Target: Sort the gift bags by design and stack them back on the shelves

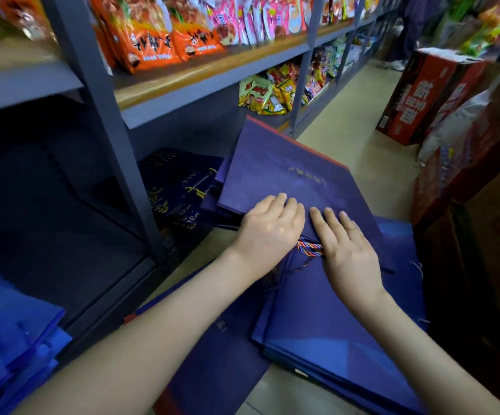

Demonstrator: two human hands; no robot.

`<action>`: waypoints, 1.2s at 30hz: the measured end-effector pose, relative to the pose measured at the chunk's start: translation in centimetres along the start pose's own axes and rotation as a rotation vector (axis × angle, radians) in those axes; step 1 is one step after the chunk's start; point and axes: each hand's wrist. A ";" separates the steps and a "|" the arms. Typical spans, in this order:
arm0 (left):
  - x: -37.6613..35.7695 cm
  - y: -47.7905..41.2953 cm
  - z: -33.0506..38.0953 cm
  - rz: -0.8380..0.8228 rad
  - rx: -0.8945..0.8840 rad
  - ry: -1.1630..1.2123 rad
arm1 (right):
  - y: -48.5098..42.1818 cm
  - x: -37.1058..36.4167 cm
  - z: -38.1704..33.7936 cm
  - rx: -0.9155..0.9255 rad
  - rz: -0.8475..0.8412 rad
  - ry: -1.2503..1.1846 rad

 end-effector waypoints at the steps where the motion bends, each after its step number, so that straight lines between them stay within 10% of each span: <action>1: -0.3 -0.2 -0.5 -0.023 0.017 -0.021 | -1.1 -0.5 0.4 0.034 0.014 -0.001; 17: -8.0 2.9 -11.6 -0.591 0.281 -0.220 | -16.9 -14.1 -3.8 0.418 0.091 -0.075; 25: -11.8 2.4 -12.1 -1.041 0.492 -0.314 | -20.8 -16.6 -7.2 0.013 -0.289 -0.062; 36: -15.9 6.1 -12.9 -1.117 0.640 -0.123 | -18.8 -25.4 -10.9 0.264 -0.579 -0.237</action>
Point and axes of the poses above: each hand's wrist, its own y-axis away from the middle knuckle, its own x-axis out of the back of the hand, z = x × y, and after that the axes turned 10 degrees about -z, right-handed
